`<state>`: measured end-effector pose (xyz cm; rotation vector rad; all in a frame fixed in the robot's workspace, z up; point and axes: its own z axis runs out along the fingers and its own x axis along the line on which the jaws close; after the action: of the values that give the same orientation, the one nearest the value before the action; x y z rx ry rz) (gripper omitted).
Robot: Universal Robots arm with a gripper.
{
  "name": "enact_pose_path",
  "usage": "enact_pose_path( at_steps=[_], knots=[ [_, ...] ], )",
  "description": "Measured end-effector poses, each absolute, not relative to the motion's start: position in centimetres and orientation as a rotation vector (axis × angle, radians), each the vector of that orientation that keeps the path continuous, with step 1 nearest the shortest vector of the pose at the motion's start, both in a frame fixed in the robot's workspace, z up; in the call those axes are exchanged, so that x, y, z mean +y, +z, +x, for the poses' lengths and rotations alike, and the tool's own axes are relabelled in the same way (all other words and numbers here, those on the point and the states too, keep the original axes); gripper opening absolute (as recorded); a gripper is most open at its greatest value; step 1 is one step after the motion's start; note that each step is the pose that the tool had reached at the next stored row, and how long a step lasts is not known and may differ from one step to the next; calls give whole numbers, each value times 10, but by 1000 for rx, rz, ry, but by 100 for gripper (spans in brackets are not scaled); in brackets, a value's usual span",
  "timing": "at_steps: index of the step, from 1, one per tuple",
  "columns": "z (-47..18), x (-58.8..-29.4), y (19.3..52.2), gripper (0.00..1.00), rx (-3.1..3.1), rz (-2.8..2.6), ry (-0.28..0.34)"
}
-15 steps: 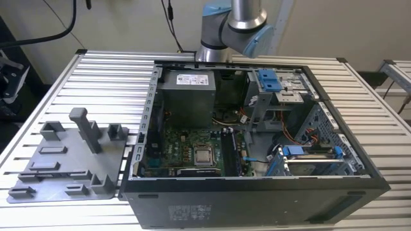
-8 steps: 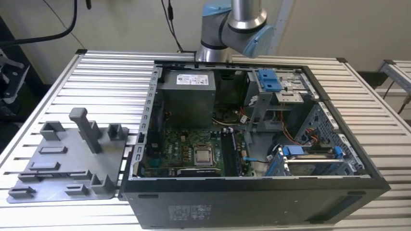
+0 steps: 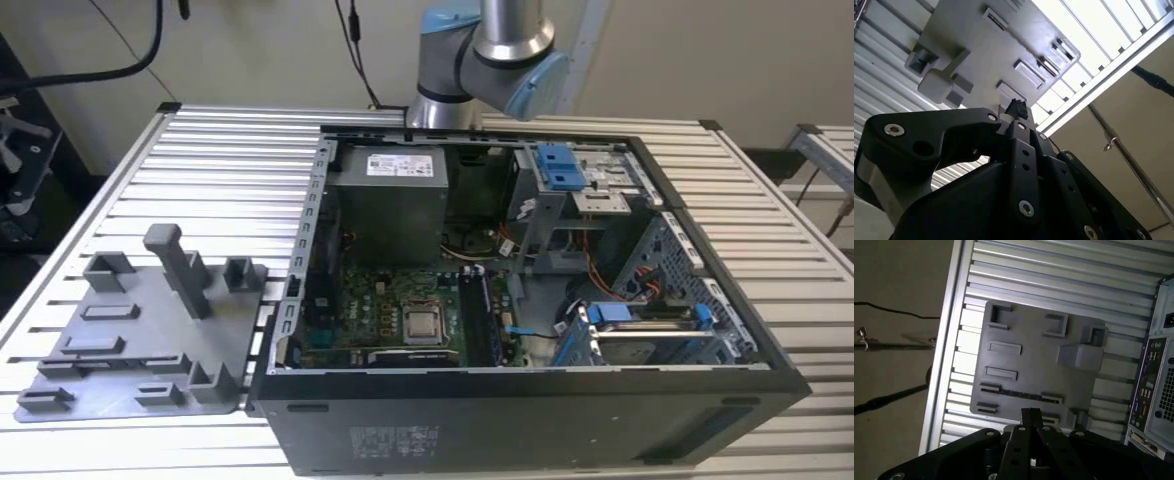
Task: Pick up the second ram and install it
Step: 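Pick up the second ram and move it above second insertion slot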
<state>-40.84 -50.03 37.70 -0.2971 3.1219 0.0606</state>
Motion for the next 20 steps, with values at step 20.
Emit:
enact_pose_path(
  at_steps=[20],
  knots=[
    [-408, -500, 377, 11, 3054, -739, 46]
  ],
)
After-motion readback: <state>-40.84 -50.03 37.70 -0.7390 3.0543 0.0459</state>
